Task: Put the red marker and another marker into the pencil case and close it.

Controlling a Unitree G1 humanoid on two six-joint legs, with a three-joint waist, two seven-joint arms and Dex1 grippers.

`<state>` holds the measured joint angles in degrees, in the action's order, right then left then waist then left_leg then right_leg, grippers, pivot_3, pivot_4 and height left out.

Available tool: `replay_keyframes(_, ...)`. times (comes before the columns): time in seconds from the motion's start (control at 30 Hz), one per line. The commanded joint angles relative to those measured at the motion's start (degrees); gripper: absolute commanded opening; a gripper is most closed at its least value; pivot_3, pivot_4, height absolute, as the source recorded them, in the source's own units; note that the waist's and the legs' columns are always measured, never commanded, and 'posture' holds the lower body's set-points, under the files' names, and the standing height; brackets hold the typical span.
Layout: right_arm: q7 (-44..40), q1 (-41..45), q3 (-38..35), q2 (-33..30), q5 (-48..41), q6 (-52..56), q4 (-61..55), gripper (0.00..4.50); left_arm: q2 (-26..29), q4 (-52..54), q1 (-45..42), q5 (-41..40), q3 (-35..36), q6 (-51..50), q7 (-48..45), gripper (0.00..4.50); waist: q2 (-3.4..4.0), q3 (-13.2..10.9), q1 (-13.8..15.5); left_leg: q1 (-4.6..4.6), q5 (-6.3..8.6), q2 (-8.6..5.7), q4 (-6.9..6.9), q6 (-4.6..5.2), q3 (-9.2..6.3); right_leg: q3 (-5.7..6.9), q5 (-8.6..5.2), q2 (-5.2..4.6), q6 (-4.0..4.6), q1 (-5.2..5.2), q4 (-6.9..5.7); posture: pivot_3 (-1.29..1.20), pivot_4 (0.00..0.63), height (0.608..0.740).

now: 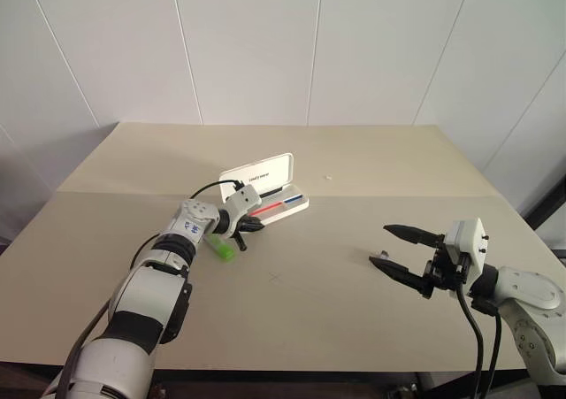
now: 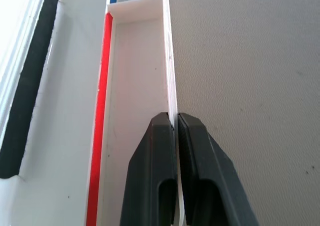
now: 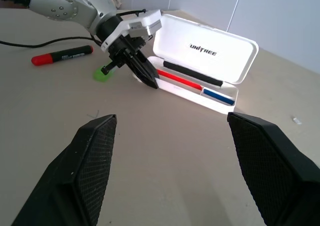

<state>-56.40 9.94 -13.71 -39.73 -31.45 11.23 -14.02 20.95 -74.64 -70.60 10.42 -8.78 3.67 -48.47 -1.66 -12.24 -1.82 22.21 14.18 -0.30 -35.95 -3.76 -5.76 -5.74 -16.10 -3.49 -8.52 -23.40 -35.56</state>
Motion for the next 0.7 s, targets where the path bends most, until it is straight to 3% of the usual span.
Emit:
replay_keyframes(0.03, -0.6, 0.6, -0.1, -0.5, -0.2, -0.4, -0.6, 4.5, 1.7, 1.6, 0.4, -0.1, 0.5, 0.9, -2.8, 0.02, 0.0, 0.0, 0.0, 0.01, 0.0, 0.0, 0.01, 0.0, 0.0, 0.0, 0.0, 0.0, 0.0, -0.01, 0.0, 0.0, 0.15, 0.74)
replay_keyframes(0.2, -1.0, 1.0, -0.2, -0.7, -0.5, -0.2, -0.4, 4.5, 3.4, 8.6, 3.3, -3.5, 1.4, 4.4, -13.4, 0.02, 0.0, 0.0, 0.2, 0.05, 0.02, 0.0, 0.03, -0.01, -0.01, 0.0, -0.01, -0.01, 0.0, -0.04, 0.01, 0.0, 0.15, 0.74)
replay_keyframes(0.4, -3.0, -0.4, -1.7, -2.0, -1.7, 0.2, -0.7, 4.5, 6.7, 26.9, 11.4, -8.7, 2.4, 1.0, -22.6, 0.02, 0.01, 0.0, 0.2, 0.12, 0.03, 0.01, 0.03, 0.0, -0.02, 0.0, -0.01, -0.03, 0.0, -0.08, 0.01, 0.0, 0.15, 0.74)
replay_keyframes(0.57, -7.9, -3.4, -3.9, -4.8, -5.4, 1.1, -2.2, 4.5, 9.5, 50.1, 20.8, -15.2, 2.7, -10.7, -27.4, 0.02, 0.01, 0.0, 0.2, 0.12, 0.04, 0.02, 0.02, 0.01, -0.02, -0.01, -0.02, -0.04, 0.02, -0.07, -0.01, 0.0, 0.15, 0.74)
replay_keyframes(0.7, -13.1, -4.2, -5.6, -7.1, -7.1, 0.3, -0.4, 4.5, 11.7, 61.8, 25.1, -17.5, 1.7, -15.6, -28.8, 0.02, 0.01, 0.0, 0.2, 0.09, 0.04, 0.03, -0.07, 0.01, -0.02, -0.02, -0.02, -0.03, 0.02, -0.04, -0.05, 0.0, 0.15, 0.74)
